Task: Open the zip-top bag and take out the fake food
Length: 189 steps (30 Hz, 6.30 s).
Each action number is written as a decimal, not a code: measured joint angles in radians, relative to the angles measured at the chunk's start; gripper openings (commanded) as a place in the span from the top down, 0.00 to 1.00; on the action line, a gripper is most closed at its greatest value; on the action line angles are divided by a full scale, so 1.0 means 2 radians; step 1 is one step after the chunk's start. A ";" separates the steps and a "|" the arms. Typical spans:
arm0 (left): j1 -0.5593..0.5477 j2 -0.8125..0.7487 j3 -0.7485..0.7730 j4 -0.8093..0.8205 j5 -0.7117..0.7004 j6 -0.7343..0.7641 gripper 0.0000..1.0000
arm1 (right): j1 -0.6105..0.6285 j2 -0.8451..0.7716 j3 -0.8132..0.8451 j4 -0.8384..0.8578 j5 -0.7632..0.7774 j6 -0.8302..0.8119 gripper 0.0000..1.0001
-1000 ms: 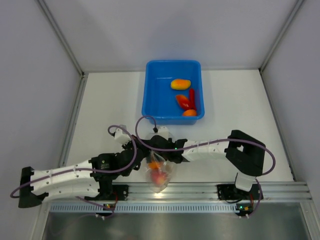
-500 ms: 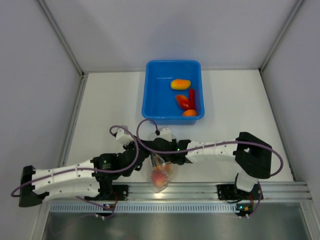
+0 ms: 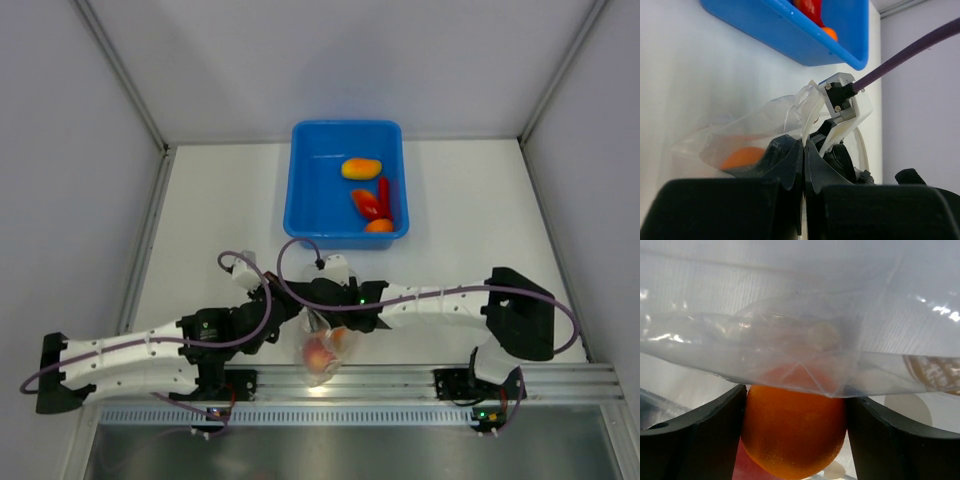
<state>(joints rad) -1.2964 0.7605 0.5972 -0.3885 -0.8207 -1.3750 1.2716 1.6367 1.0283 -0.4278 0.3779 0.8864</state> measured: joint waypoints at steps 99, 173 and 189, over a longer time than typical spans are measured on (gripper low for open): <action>0.005 -0.010 0.014 0.007 -0.001 0.023 1.00 | -0.392 -0.162 0.134 0.234 -0.265 -0.059 0.65; 0.116 0.186 0.160 -0.052 0.215 0.174 1.00 | -0.080 -0.126 -0.011 -0.110 -0.146 -0.145 0.33; 0.113 0.109 0.102 0.004 0.193 0.122 1.00 | -0.038 -0.126 -0.073 -0.036 -0.170 -0.106 0.41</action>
<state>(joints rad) -1.0702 0.9783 0.8017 -0.3805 -0.4351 -1.1309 1.1954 1.3849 0.8825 -0.4992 0.0380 0.6750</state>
